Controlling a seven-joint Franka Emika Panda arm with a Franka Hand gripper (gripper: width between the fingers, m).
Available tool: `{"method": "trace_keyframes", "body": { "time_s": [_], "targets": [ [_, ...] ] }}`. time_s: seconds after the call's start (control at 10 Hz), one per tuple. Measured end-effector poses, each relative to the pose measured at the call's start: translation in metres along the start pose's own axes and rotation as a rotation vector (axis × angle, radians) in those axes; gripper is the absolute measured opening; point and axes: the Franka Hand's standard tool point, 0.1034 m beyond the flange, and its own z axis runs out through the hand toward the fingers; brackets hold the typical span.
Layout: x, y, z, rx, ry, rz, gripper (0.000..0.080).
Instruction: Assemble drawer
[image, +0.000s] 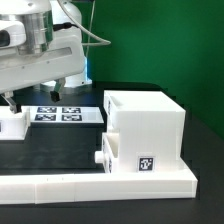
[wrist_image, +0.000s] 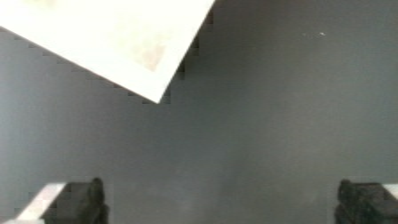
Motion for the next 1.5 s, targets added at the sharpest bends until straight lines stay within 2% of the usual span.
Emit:
{"method": "trace_keyframes", "body": {
  "time_s": [0.1, 0.2, 0.4, 0.7, 1.1, 1.2, 1.4, 1.5],
  "targets": [
    [-0.008, 0.003, 0.003, -0.004, 0.007, 0.148, 0.0649],
    [-0.013, 0.001, 0.005, -0.018, 0.016, 0.274, 0.0649],
    [-0.02, -0.009, 0.013, -0.029, 0.021, 0.466, 0.0649],
    [-0.032, -0.002, 0.017, -0.027, 0.024, 0.408, 0.0649],
    [-0.03, -0.004, 0.018, -0.026, 0.023, 0.4, 0.0649],
    [-0.032, -0.005, 0.02, -0.03, 0.017, 0.401, 0.0649],
    [-0.04, -0.011, 0.034, -0.06, -0.007, 0.452, 0.0649],
    [-0.048, -0.009, 0.04, -0.062, -0.012, 0.454, 0.0649]
  ]
}}
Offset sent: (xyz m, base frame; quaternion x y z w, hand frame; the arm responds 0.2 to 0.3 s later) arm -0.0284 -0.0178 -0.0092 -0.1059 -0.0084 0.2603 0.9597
